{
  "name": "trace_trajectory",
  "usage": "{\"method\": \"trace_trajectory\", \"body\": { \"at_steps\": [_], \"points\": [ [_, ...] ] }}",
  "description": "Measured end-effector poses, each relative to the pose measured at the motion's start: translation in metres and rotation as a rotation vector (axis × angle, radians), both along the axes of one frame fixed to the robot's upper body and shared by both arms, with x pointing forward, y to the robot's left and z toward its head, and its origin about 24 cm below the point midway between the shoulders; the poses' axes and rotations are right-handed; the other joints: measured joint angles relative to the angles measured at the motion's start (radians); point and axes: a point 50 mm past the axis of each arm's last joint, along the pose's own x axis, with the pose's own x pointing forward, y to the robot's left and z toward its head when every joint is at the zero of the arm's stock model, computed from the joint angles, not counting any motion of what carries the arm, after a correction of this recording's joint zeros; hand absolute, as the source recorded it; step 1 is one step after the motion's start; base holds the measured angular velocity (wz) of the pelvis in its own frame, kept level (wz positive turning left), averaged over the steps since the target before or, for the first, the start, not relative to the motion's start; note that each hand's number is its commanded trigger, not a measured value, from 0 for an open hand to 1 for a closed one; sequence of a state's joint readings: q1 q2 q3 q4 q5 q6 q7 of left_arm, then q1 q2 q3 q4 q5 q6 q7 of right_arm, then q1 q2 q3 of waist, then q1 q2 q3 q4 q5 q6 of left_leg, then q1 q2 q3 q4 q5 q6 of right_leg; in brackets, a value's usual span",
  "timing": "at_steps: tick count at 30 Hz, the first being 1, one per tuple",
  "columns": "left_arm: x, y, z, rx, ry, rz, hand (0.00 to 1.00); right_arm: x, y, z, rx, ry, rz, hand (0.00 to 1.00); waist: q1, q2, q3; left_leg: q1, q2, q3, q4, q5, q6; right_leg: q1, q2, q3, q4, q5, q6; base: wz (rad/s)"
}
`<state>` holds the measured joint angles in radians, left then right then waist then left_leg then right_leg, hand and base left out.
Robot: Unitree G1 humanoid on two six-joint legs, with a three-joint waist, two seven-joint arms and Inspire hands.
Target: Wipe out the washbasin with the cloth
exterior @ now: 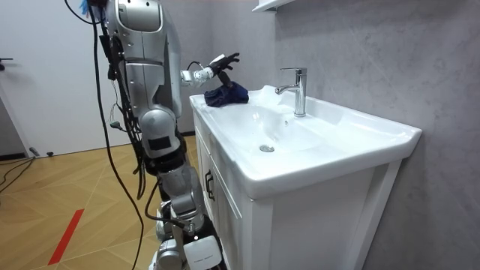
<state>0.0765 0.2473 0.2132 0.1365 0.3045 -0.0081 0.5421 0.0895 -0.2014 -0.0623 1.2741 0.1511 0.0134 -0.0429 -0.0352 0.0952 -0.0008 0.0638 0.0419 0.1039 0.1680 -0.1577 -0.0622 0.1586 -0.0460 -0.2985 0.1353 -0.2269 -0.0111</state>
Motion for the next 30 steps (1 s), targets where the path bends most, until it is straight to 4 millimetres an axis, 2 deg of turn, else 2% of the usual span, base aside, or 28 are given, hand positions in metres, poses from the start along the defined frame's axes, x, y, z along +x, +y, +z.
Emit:
{"method": "trace_trajectory", "body": {
  "at_steps": [7,13,17,21,24,30],
  "points": [
    [-0.008,0.015,0.004,-0.079,-0.092,0.121,0.0,-0.001,0.001,0.0,0.003,0.003,-0.003,0.0,0.009,-0.004,0.0011,0.001,0.0,0.0,-0.001,0.0,0.0,0.0,-0.001,0.0,0.001,0.0,0.0,-0.01],
    [-0.009,0.017,0.008,-0.071,-0.144,0.157,0.0,-0.002,0.005,-0.002,0.016,0.005,-0.013,0.0,0.014,-0.02,0.0002,0.001,0.0,-0.001,-0.002,0.0,0.0,0.001,0.0,-0.001,0.001,0.0,0.0,0.0],
    [-0.01,0.019,0.025,-0.051,-0.226,0.162,0.0,-0.002,0.009,-0.003,0.024,0.002,-0.014,0.0,0.017,-0.035,-0.0016,0.0,0.0,0.0,0.0,0.0,0.0,0.0,0.0,-0.001,0.0,0.0,0.0,0.0],
    [-0.012,0.021,0.05,-0.042,-0.382,0.168,0.0,-0.001,0.01,-0.003,0.008,-0.001,-0.017,0.0,0.019,-0.032,-0.0018,0.001,-0.001,0.002,0.0,0.0,0.0,0.001,-0.001,-0.002,0.001,0.0,0.0,0.0],
    [-0.013,0.021,0.057,-0.088,-0.443,0.163,0.0,-0.001,0.01,-0.003,0.007,-0.006,-0.015,0.0,0.02,-0.029,-0.0008,0.001,-0.001,0.002,0.0,0.0,0.0,0.001,-0.002,-0.003,0.001,0.0,0.001,0.0],
    [-0.013,0.021,0.058,-0.119,-0.46,0.159,0.0,0.0,0.011,-0.003,0.009,-0.016,-0.012,0.0,0.02,-0.032,0.0012,0.001,-0.001,0.002,0.0,0.0,0.0,0.001,-0.002,-0.003,0.0,-0.001,0.001,0.0]
  ]
}}
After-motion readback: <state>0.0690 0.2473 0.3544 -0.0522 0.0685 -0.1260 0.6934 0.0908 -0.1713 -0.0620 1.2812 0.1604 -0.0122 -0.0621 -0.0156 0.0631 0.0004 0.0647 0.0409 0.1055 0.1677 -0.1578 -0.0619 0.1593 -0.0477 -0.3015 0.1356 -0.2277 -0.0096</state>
